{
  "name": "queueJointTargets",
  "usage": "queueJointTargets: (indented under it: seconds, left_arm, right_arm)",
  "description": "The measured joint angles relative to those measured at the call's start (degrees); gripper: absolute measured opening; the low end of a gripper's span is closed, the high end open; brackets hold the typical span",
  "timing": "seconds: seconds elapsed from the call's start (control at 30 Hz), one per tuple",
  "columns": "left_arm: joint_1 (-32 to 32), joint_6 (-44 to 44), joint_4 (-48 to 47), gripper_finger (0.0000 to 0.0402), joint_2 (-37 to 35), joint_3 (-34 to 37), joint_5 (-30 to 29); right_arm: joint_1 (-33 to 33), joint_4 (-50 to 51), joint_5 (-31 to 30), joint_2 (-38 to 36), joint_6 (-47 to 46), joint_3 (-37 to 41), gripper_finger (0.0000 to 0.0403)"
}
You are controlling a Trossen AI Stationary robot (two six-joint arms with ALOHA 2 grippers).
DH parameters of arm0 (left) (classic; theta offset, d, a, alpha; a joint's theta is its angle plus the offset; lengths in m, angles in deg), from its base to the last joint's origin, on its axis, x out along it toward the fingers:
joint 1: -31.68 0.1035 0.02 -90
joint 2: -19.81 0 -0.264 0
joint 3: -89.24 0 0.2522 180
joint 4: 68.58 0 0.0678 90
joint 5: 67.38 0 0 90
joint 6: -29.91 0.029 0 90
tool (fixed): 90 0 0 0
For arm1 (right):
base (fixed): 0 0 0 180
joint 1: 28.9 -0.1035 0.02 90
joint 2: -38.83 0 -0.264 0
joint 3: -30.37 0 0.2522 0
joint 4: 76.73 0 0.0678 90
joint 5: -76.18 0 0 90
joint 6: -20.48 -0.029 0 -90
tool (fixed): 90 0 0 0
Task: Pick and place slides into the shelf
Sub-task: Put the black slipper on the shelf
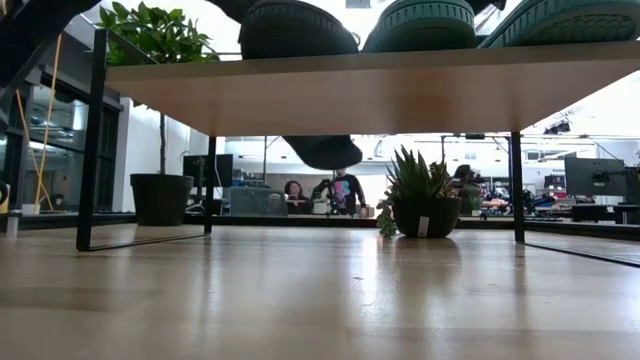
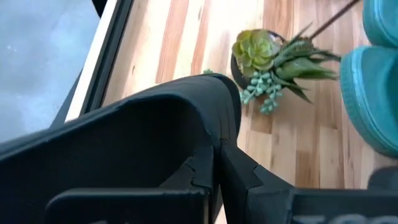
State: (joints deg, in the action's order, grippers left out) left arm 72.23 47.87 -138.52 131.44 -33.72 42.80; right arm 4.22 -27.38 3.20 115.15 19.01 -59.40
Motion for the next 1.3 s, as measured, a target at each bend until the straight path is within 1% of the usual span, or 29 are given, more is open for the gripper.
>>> queueJointTargets:
  seconds: [0.1,0.4,0.73,0.83,1.03,1.3]
  left_arm:
    - [-0.44,1.75,-3.77,0.0,0.0,-3.27,-1.2]
    - [-2.09,4.96,-11.0,0.0,-0.08,-13.3,-5.82]
    - [-4.04,6.27,-19.54,0.0,-0.02,-25.56,-5.98]
    - [-5.06,6.44,-20.46,0.0,-1.46,-25.0,-6.23]
    - [-7.0,7.35,-25.17,0.0,-2.83,-25.83,-6.5]
    - [-9.32,8.73,-27.05,0.0,-4.45,-25.8,-6.32]
  right_arm:
    - [-0.02,0.62,0.0,0.0,0.05,0.0,0.0154]
    - [-0.01,1.17,-0.09,0.0,0.44,0.0,0.0154]
    - [0.0,1.93,-2.0,0.0,0.45,0.0,0.0154]
    - [-0.02,1.95,-2.05,0.0,0.46,0.0,0.0154]
    - [-0.02,1.93,-2.62,0.02,0.36,0.0,0.0154]
    - [0.0,1.95,-3.45,0.02,0.26,0.0,0.0154]
